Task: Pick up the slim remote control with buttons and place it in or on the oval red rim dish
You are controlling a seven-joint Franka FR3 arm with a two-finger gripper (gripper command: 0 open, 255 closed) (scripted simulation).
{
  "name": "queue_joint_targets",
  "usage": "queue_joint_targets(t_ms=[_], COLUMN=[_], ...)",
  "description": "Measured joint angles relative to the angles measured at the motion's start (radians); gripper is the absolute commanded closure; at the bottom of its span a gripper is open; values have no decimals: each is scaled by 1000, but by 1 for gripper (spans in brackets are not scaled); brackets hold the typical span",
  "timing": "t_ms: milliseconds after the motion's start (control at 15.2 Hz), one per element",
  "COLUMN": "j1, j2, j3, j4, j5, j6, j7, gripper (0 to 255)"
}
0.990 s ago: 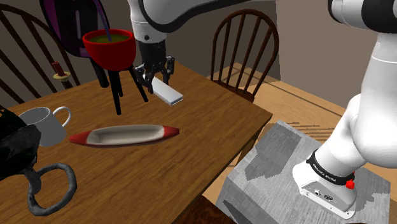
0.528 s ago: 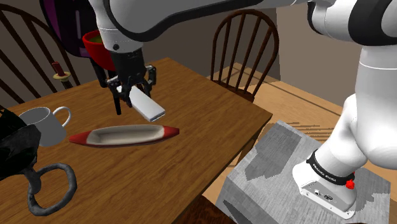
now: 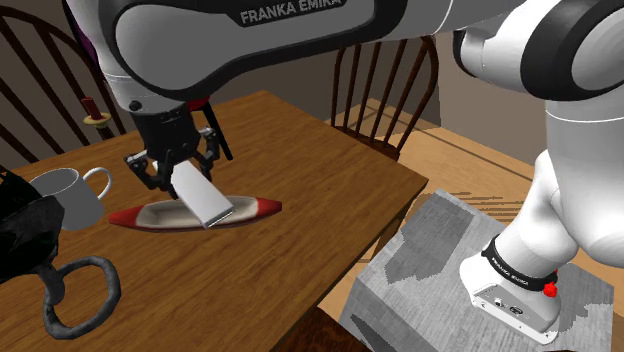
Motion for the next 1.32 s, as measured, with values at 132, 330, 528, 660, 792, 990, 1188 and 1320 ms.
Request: queue_joint_targets(t_ms=[132,330,528,660,792,990,1188,1320], j1=[-1,-3,-7,-7,-8,-8,-8,-8], j2=[3,6,10,19,19,21,21,21], j3=[-1,-2,-4,-5,-5,-6,-6,-6], j4=[-19,-56,-89,-102,-118,-119,-119,-118], j5=[-1,-3,-6,-8,-9,-10,-10,-10], j6=[22,61,98,119,135,137,138,138], j7=[2,6,7,10,11,11,11,11], gripper=[255,255,255,255,255,255,0,0])
